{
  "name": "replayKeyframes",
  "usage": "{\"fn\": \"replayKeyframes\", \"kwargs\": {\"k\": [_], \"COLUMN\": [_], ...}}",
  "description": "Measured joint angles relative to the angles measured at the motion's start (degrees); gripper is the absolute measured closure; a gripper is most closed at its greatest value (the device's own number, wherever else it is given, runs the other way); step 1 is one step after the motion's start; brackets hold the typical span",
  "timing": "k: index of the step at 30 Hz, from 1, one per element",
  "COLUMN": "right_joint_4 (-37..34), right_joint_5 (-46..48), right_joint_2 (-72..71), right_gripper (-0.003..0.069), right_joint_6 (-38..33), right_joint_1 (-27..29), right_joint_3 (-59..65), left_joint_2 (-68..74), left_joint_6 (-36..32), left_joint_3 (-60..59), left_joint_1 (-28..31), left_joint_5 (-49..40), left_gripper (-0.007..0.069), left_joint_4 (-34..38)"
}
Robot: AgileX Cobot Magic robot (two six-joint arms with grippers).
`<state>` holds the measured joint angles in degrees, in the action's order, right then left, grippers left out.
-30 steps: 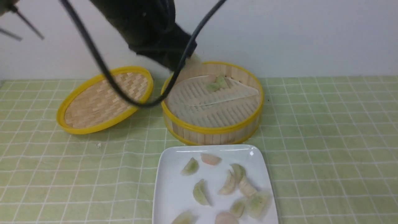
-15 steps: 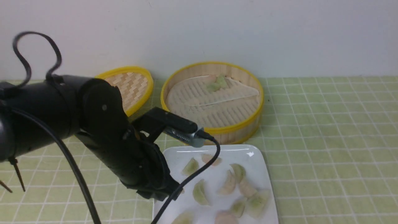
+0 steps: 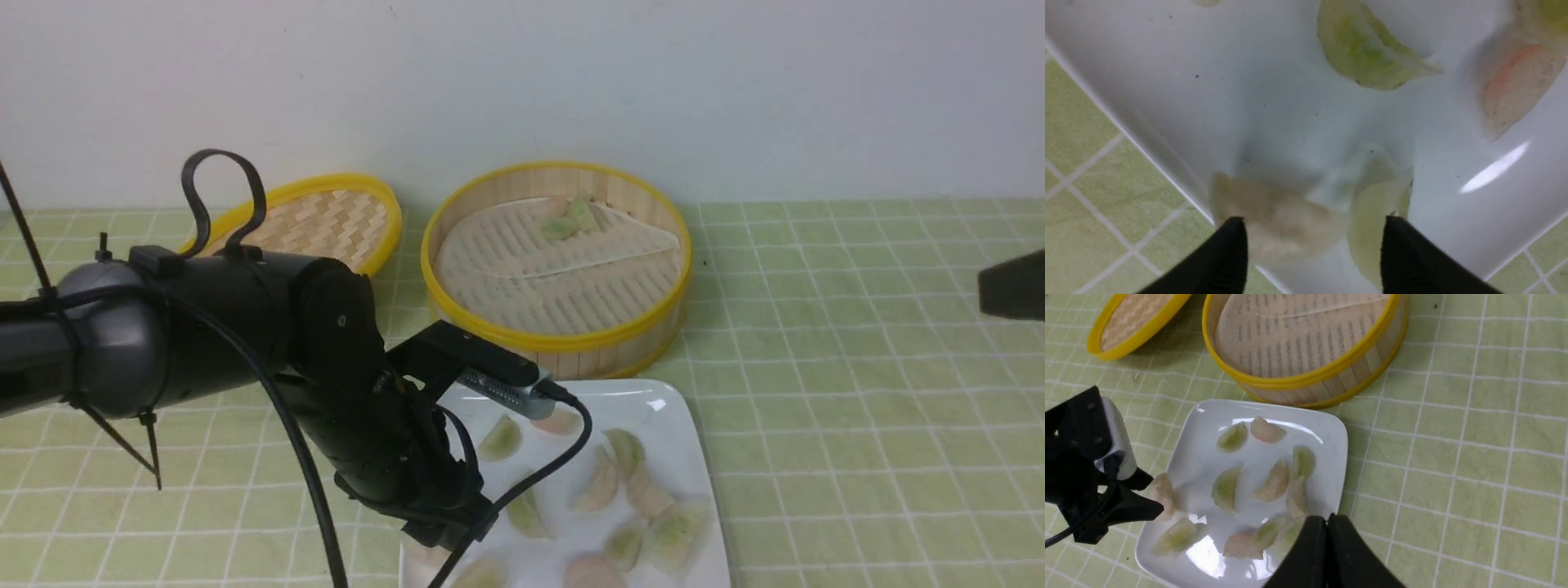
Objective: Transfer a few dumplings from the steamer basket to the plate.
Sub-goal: Use the left arm to put the dumpling into the plate, then use the right arm to grab a dumpling from inside the steamer
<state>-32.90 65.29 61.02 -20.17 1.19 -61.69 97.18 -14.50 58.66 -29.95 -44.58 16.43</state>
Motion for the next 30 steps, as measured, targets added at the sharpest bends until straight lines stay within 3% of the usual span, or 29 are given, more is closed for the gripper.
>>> {"fn": "replayKeyframes", "kwargs": {"k": [4, 7, 10, 12, 14, 20, 30], "right_joint_4": [1.3, 4.6, 8.1, 9.5, 10.1, 10.5, 11.1], "right_joint_5": [0.2, -1.0, -1.8, -2.0, -2.2, -1.0, 0.4], "right_joint_2": [7.1, 14.0, 24.0, 29.9, 34.0, 50.1, 70.0], "right_gripper": [0.0672, 0.0672, 0.0671, 0.0669, 0.0669, 0.0631, 0.0424], "right_joint_6": [-1.8, -1.9, -0.2, 0.7, 1.2, 2.1, 1.7], "right_joint_1": [-3.0, -6.8, -10.5, -11.8, -12.5, -14.4, -16.7], "right_joint_3": [-5.5, -11.5, -20.0, -25.1, -28.7, -44.3, -66.7], "left_joint_2": [-1.1, -4.2, -11.8, -16.0, -19.9, -31.8, -43.4], "left_joint_6": [1.0, 2.1, 2.9, 3.0, 3.0, 4.9, 16.3], "left_joint_3": [1.6, 2.3, 2.5, 2.5, 2.5, 2.5, 2.5], "left_joint_1": [0.0, 0.0, 0.0, 0.0, 0.0, 0.0, 0.0], "left_joint_5": [-2.0, -4.3, -6.5, -7.8, -8.6, -11.5, -14.8], "left_gripper": [0.0188, 0.027, 0.0503, 0.0582, 0.0612, 0.0631, 0.0631], "left_joint_4": [0.0, -0.2, -1.1, -1.2, -1.3, -1.9, -17.0]}}
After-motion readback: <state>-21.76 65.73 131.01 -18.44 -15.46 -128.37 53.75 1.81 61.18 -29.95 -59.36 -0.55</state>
